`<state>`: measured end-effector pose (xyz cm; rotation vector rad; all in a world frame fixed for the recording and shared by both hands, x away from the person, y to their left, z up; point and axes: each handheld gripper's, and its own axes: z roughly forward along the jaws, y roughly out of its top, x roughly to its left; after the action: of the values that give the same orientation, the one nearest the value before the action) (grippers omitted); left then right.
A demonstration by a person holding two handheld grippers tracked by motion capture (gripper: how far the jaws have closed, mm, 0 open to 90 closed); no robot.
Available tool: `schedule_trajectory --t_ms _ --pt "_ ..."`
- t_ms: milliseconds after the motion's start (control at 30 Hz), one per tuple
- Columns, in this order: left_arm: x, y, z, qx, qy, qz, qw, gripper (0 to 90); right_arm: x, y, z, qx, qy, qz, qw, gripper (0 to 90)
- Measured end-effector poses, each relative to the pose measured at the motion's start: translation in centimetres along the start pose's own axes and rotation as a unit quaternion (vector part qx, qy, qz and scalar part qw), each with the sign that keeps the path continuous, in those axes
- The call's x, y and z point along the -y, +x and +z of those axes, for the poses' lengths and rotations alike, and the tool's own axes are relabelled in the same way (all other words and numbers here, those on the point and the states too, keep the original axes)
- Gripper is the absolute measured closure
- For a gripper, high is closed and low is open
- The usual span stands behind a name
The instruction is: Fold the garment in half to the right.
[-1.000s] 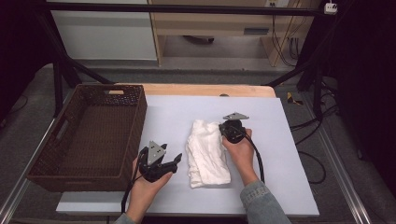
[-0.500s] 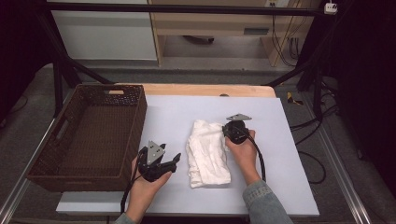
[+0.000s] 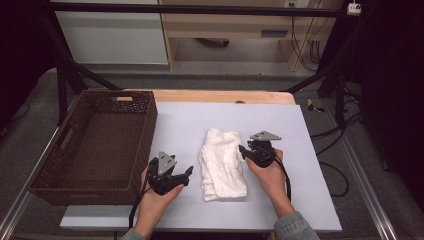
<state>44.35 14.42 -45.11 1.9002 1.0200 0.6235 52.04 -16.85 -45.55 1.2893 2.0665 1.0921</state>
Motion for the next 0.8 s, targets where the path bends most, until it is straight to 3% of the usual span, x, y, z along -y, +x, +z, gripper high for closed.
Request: schedule_trajectory --t_ms 367,567,800 --pt "-0.1 0.0 0.1 -0.002 0.006 -0.008 0.9999 21.9 2.1 2.0 -3.4 -0.038 0.006 -0.023 0.9990 42.2" --pt "-0.1 0.4 -0.1 -0.003 0.004 -0.021 0.9998 21.9 2.6 2.6 -4.6 -0.054 0.006 -0.024 0.9982 33.2" --pt "-0.4 0.7 -0.4 -0.004 0.004 -0.024 0.9997 19.6 2.9 3.1 -5.7 -0.063 0.005 -0.034 0.9974 13.2"
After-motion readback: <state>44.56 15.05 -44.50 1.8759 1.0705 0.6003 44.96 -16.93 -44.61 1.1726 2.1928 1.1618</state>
